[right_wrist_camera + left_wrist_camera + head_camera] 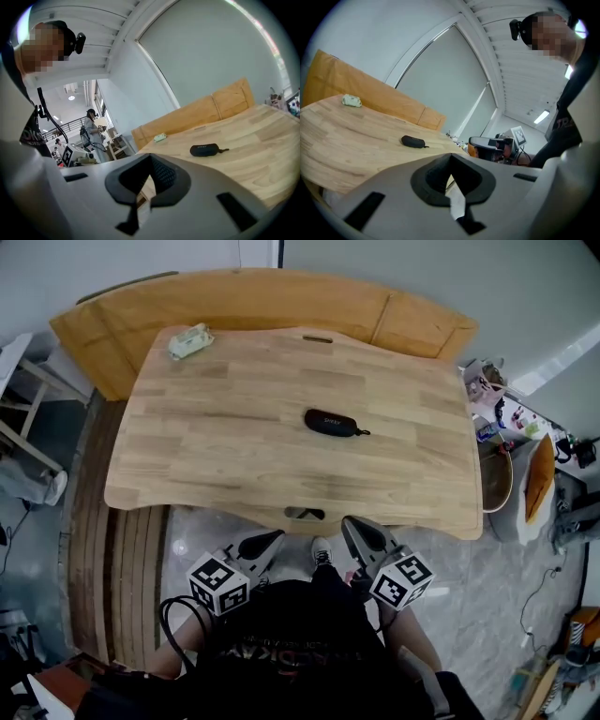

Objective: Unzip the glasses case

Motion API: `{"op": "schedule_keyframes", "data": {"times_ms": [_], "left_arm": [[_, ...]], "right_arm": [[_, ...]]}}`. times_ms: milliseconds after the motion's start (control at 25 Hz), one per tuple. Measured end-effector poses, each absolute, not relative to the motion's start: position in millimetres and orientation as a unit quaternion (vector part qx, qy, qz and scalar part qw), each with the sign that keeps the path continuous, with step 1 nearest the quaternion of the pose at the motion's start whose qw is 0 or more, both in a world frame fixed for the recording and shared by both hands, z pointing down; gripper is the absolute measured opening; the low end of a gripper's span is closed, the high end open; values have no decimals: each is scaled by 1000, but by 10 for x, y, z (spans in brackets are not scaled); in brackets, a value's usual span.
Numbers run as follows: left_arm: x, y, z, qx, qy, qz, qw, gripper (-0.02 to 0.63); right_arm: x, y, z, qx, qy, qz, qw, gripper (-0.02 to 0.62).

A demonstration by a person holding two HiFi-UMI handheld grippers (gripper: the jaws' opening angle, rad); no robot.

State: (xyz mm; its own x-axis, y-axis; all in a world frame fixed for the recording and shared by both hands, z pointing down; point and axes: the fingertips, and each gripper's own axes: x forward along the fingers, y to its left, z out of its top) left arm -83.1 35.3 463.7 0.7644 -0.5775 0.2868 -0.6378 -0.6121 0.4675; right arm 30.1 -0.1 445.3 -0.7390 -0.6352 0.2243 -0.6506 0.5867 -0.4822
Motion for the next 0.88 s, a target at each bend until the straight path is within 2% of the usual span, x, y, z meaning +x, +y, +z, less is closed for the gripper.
{"op": "schedule_keyframes", "data": {"times_ms": [440,880], "left_arm": [[-629,19,4675,866,-405,74,285,2],[-287,-298,4793,834,-454,66,306,2]], "right_arm": [[831,-875,4707,349,-899,264,27,14],[1074,-1637,5174,314,-907,261,100,14]]}}
